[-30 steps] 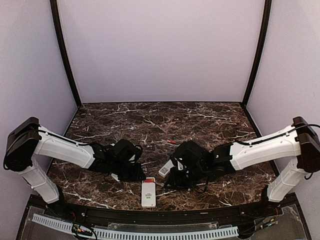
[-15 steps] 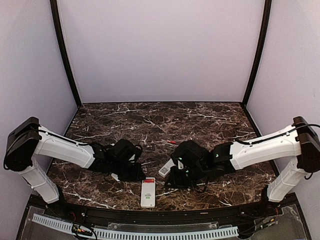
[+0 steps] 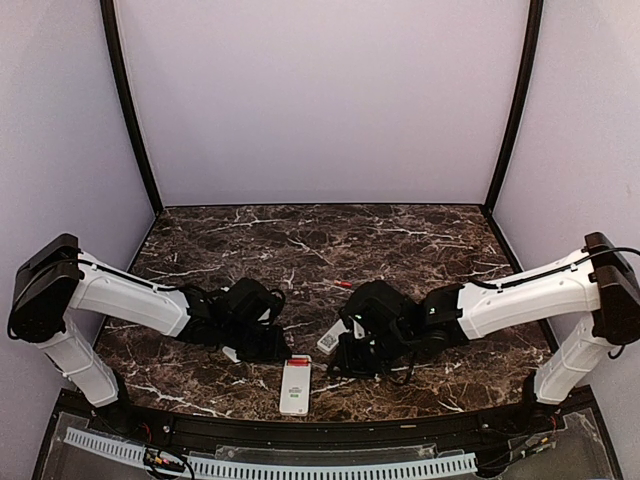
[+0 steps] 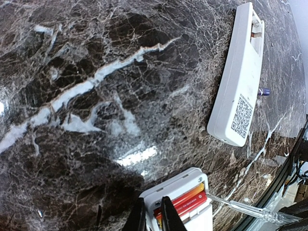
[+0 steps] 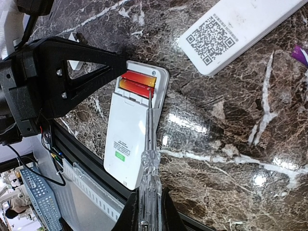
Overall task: Unload the batteries from the remote control
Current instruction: Hold the remote control without the battery cover at the center of the board, then remove the battery from the remote control without the battery cover.
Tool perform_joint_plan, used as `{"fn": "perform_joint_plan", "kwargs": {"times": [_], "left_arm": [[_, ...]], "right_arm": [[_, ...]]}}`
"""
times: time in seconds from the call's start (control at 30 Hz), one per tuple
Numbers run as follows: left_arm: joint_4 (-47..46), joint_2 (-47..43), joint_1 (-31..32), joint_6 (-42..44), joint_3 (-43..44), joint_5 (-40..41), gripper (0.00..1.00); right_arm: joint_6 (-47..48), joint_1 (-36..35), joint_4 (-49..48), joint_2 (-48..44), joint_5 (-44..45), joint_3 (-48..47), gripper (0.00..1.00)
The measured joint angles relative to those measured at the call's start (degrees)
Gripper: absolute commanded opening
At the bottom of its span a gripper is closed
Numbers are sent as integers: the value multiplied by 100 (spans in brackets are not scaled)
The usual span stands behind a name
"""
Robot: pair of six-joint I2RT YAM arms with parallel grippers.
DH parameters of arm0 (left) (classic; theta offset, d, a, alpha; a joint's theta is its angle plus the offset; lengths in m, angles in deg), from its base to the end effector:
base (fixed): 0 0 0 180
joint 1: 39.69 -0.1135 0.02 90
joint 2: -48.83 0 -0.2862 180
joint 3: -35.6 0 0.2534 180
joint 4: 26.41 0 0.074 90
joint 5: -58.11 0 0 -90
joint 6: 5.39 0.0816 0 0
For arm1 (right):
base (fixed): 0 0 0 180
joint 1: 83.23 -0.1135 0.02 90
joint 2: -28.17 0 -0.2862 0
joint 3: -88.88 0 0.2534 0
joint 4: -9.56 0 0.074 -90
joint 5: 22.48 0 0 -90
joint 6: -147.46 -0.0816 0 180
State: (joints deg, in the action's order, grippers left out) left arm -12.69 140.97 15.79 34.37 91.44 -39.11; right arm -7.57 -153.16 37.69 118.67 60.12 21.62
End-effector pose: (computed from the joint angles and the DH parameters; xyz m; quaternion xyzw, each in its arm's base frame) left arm 0.1811 -0.2814 0.1307 0.0644 0.9359 -0.3077 0.1588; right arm 0.1109 0.3343 0.1787 -0.0616 0.9400 0.3282 0.0702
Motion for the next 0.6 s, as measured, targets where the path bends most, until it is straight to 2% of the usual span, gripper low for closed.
{"fn": "perform_joint_plan", "kwargs": {"times": [0.6], "left_arm": [[-9, 0, 0, 0, 0, -2, 9]], "right_arm": [[-4, -68, 144, -15, 59, -61, 0]]}}
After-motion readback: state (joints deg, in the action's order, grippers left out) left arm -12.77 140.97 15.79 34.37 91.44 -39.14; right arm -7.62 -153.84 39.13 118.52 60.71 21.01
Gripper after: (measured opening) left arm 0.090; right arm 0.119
